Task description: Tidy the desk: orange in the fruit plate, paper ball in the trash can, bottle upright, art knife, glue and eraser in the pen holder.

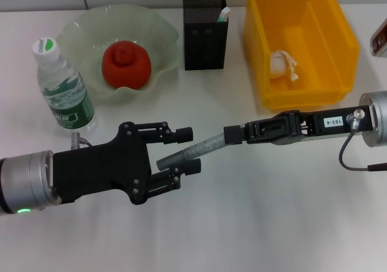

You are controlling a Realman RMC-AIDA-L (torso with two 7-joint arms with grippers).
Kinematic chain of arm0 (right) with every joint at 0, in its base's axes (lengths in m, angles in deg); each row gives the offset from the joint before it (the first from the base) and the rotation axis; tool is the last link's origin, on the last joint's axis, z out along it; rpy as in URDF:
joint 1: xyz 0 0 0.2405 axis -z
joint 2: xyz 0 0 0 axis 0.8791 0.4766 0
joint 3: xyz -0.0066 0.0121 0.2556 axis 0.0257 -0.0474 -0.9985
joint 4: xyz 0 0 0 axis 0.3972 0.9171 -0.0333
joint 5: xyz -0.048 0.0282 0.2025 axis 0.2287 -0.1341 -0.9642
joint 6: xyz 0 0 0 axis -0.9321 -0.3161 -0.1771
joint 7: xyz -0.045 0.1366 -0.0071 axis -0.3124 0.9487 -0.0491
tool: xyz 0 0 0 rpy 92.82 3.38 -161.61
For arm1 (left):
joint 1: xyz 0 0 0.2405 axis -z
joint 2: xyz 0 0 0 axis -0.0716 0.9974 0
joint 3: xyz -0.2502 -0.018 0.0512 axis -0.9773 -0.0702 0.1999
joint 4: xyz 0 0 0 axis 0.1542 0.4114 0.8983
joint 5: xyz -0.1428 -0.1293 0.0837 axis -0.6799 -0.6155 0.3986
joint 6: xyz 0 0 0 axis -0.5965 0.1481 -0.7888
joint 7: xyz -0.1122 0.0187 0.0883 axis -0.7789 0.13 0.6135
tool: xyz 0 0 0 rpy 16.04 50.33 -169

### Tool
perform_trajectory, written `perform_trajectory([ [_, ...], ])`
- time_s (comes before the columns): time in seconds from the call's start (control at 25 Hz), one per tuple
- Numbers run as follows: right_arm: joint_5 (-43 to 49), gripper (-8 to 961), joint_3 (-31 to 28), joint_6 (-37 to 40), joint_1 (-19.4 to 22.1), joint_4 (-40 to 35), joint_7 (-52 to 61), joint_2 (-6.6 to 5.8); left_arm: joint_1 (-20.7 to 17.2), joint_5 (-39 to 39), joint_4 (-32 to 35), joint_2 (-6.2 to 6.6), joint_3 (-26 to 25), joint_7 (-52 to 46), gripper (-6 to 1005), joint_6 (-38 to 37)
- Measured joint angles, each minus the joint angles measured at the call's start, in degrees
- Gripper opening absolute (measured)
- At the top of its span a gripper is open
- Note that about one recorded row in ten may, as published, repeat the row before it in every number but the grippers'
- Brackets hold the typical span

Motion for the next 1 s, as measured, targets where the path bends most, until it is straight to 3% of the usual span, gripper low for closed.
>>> perform_trajectory([
  [0.36, 0.02, 151, -0.02, -0.99, 0.86, -2.97, -1.17, -0.41, -0.84, -0.12, 0.05, 0.23, -1.17, -0.29, 637, 1.62],
  [0.56, 0.01, 151, -0.29, -1.90, 1.34, -7.59, -1.77, -1.51, -2.23, -0.12, 0.44, 0.36, -1.68, -0.29, 744, 4.32],
  [0.8, 0.00, 151, -0.67, -2.58, 0.54, -14.20, -2.89, -2.31, -3.27, -0.12, 0.16, 0.33, -2.49, -0.32, 836, 8.11],
  [1.0, 0.00, 150, -0.67, -5.07, -0.18, -19.09, -3.55, -2.61, -3.57, -0.11, -2.07, 0.14, -6.38, -0.34, 834, 12.08],
])
